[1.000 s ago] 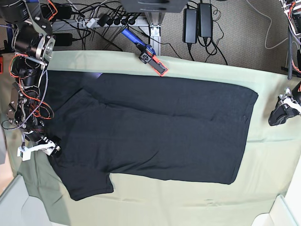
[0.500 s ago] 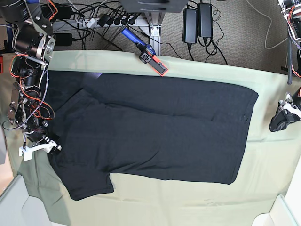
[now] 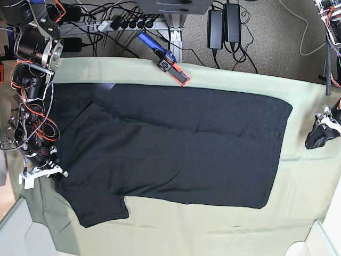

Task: Fold the T-shirt properly
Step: 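Move the right gripper to the sleeve end of the folded shirt, then move the left gripper to the opposite end and grasp the folded edge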

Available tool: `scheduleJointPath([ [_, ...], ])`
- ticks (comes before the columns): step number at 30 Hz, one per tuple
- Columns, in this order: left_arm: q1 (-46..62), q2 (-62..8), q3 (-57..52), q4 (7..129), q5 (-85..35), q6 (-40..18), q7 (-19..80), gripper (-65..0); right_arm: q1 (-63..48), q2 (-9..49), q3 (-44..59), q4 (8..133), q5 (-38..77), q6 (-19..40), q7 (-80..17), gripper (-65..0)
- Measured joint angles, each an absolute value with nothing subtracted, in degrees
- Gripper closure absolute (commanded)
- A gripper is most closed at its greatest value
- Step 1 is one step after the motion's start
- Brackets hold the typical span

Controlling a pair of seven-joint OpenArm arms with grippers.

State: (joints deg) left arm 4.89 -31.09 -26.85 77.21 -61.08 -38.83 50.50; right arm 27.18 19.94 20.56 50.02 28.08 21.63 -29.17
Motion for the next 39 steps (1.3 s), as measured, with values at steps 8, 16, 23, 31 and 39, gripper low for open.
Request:
scheduleJointPath([
  [8, 3.3, -31.1, -23.7, 76.8, -56.4, -38.8, 46.9, -24.3, 27.2, 19.9, 20.5, 51.7, 28.1, 21.6, -31.9, 0.0],
  [16, -9.7, -30.0, -10.8, 64.2, -47.5, -39.0, 39.5, -24.4, 27.2, 19.9, 20.5, 51.8, 28.4, 21.6, -32.8, 0.0],
  [23, -23.3, -27.0, -9.8, 46.8, -42.5, -38.0, 35.1, -32.5, 27.2, 19.9, 20.5, 51.8, 28.3, 21.6, -34.3, 0.0],
  [31, -28.3, -22.5, -9.8, 34.0, -43.2, -37.8, 33.0, -33.2, 27.2, 19.9, 20.5, 51.8, 28.3, 21.6, -34.4, 0.0],
  [39, -28.3, -21.6, -9.8, 33.6, -43.1, -37.8, 32.7, -33.1, 27.2, 19.9, 20.5, 51.8, 28.5, 21.6, -34.5, 0.0],
])
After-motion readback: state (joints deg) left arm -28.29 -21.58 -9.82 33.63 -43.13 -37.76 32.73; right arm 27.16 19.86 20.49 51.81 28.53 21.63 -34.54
